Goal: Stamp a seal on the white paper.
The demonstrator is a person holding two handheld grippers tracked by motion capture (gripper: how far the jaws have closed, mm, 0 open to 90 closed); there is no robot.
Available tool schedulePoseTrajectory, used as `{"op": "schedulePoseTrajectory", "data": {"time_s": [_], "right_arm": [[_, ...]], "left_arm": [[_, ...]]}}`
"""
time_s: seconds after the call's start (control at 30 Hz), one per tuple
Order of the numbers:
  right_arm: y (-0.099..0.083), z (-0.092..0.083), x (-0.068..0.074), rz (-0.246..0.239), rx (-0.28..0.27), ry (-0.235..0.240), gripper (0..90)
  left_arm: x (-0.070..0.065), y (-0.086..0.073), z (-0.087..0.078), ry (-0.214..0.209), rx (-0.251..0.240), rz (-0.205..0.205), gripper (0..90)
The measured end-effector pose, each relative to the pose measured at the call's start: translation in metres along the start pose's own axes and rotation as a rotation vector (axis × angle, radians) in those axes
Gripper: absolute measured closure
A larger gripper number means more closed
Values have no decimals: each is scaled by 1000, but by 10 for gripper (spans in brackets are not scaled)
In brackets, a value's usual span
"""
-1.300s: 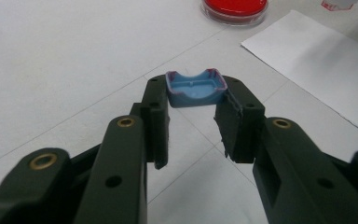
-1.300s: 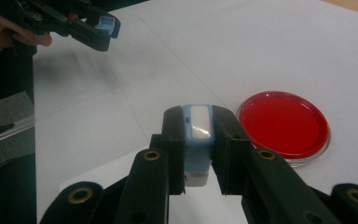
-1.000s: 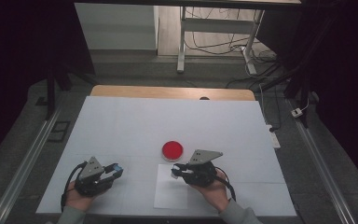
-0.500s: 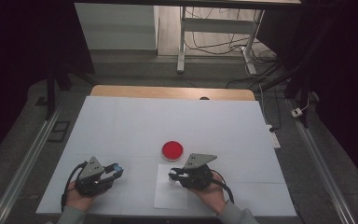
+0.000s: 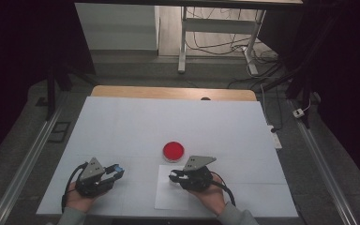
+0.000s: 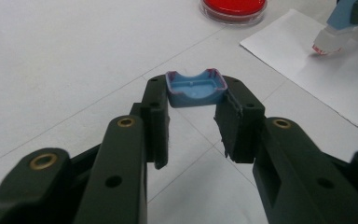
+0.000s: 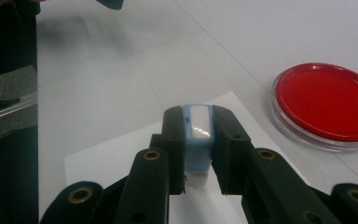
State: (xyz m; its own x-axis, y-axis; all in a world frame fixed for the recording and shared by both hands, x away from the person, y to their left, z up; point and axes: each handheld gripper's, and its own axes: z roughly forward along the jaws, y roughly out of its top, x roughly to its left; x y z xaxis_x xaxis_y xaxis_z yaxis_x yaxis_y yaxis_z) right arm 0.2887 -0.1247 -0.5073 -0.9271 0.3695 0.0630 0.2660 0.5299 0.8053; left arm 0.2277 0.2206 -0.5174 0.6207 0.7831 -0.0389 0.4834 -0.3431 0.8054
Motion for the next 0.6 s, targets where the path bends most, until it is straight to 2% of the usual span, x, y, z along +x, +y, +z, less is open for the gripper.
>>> {"op": "schedulePoseTrajectory", "data": {"time_s": [0.6], "right_arm": [[-3, 5, 1, -8, 10, -11, 753]], "left_arm": [[0, 0, 0, 1, 1, 1, 653]]}}
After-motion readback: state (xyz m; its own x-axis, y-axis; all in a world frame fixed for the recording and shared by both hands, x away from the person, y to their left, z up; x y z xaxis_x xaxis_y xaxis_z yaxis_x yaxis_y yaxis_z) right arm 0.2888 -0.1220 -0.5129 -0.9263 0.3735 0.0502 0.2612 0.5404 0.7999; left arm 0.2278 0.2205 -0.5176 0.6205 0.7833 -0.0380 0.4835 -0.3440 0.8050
